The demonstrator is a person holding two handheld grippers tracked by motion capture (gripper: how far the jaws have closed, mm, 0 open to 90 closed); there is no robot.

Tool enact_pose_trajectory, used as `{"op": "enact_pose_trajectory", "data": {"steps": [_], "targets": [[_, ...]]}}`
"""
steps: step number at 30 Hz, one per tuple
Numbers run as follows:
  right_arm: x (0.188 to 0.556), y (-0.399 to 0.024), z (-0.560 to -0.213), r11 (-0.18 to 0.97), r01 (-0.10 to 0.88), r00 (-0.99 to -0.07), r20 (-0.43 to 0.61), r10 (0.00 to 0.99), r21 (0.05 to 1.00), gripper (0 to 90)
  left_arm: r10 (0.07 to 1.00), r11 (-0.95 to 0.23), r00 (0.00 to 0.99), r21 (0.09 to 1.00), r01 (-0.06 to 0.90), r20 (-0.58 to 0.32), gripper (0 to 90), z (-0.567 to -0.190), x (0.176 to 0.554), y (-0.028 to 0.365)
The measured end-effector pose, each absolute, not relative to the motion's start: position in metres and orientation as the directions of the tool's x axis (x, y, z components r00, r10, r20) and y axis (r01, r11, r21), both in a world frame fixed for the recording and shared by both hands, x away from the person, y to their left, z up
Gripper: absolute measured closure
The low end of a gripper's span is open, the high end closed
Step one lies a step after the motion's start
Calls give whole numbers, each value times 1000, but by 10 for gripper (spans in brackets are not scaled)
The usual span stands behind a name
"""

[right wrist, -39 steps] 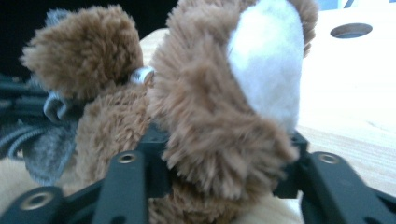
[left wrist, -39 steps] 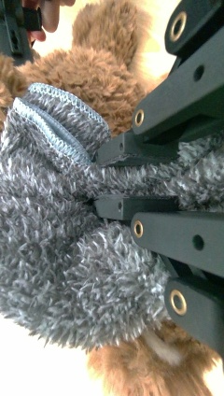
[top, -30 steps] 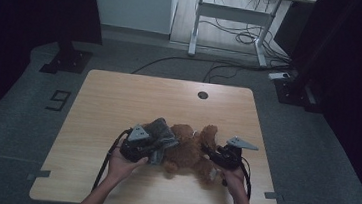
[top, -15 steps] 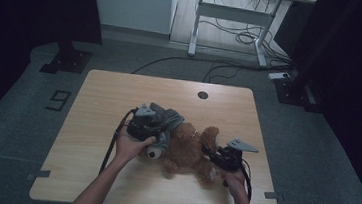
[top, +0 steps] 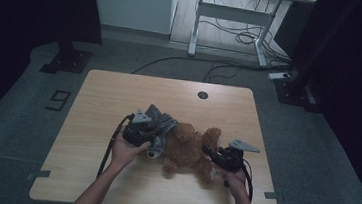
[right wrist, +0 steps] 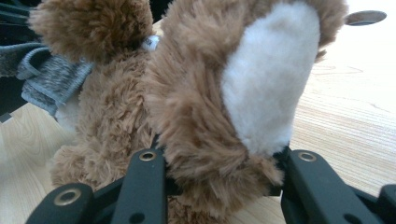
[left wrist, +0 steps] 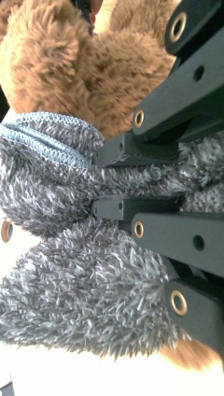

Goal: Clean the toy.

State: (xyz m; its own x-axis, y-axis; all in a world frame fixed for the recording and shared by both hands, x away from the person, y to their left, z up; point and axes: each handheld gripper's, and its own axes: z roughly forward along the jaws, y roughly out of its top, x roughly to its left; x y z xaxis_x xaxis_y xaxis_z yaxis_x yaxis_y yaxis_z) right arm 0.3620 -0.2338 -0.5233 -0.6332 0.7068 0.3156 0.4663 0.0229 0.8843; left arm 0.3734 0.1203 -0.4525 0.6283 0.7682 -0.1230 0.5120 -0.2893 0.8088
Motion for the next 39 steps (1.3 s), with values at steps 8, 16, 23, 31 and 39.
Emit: {"op": "enact_pose_trajectory", "data": {"steps": [8, 16, 23, 31, 39], "targets": [[363, -233, -525, 16, 474, -625, 323, 710, 880, 630, 814, -242, 565, 806, 540, -134, 771, -461, 371, 158], [363, -234, -525, 19, 465, -626, 313, 714, 885, 631, 812, -191, 553, 811, 552, -185, 769, -457, 369, 174], [363, -234, -526, 10, 469, -624, 323, 712, 883, 631, 711, -276, 687, 838, 471, -152, 769, -438, 345, 129], [363, -234, -527, 6, 464, -626, 322, 711, 886, 632, 601, -335, 780, 832, 443, -173, 764, -434, 352, 44], [362, -235, -526, 18, 452, -626, 303, 719, 892, 640, 645, -446, 763, 791, 420, -41, 764, -454, 365, -7]]}}
